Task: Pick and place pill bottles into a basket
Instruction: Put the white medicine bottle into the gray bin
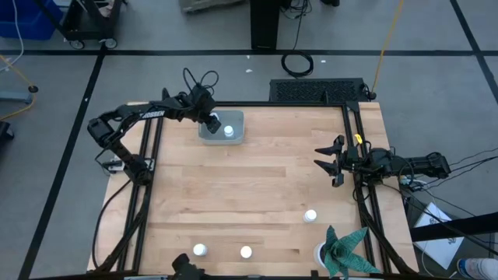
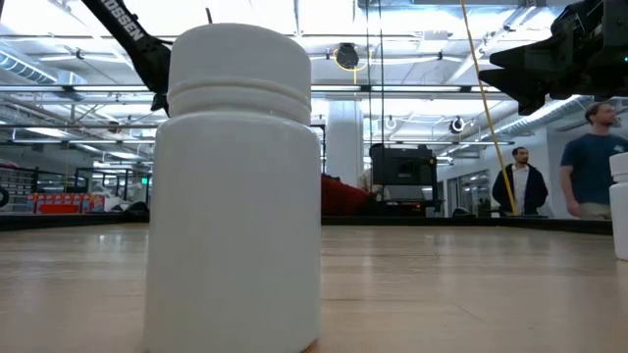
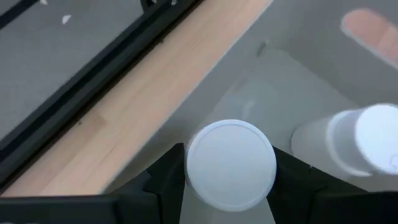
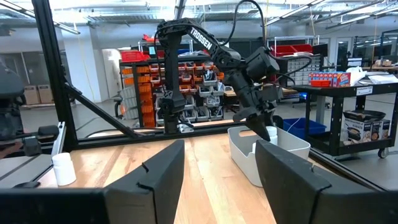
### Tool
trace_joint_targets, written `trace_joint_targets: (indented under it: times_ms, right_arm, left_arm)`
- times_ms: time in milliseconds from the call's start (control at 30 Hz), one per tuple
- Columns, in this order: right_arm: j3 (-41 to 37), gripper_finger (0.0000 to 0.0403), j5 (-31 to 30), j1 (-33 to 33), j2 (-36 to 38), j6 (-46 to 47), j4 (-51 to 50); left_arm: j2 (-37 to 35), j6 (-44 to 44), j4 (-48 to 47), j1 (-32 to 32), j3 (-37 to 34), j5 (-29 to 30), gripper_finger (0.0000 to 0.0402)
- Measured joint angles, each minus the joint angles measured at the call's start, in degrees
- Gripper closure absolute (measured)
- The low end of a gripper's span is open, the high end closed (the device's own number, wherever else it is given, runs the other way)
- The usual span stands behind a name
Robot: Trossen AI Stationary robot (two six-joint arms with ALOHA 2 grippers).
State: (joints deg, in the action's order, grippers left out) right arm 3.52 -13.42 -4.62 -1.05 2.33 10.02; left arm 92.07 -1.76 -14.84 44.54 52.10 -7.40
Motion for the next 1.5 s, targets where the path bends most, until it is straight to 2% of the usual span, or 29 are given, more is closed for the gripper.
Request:
trace_joint_targets:
  times_ms: [233, 533, 833, 1167, 1500]
  right_arm:
    - [0.0, 0.0211, 0.0, 0.0, 0.0, 0.0, 0.0]
    - [0.0, 0.0211, 0.0, 0.0, 0.0, 0.0, 0.0]
    - [0.0, 0.0211, 0.0, 0.0, 0.0, 0.0, 0.0]
    - [0.0, 0.0211, 0.0, 0.0, 0.0, 0.0, 0.0]
    - [0.0, 0.0211, 0.0, 0.0, 0.0, 0.0, 0.0]
  left_arm:
    - [0.0, 0.3, 0.1, 0.3, 0.0, -0.3, 0.0195]
    - [0.0, 0.0, -0.4, 0.0, 0.0, -1.4, 0.0221]
    - [0.7, -0.5, -1.9, 0.0, 0.0, -3.1, 0.0182]
    - [0.7, -0.1, -1.6, -0.1, 0.0, -1.7, 0.0202]
    - [-2.3, -1.1, -4.9, -0.3, 0.0, -3.1, 0.0169]
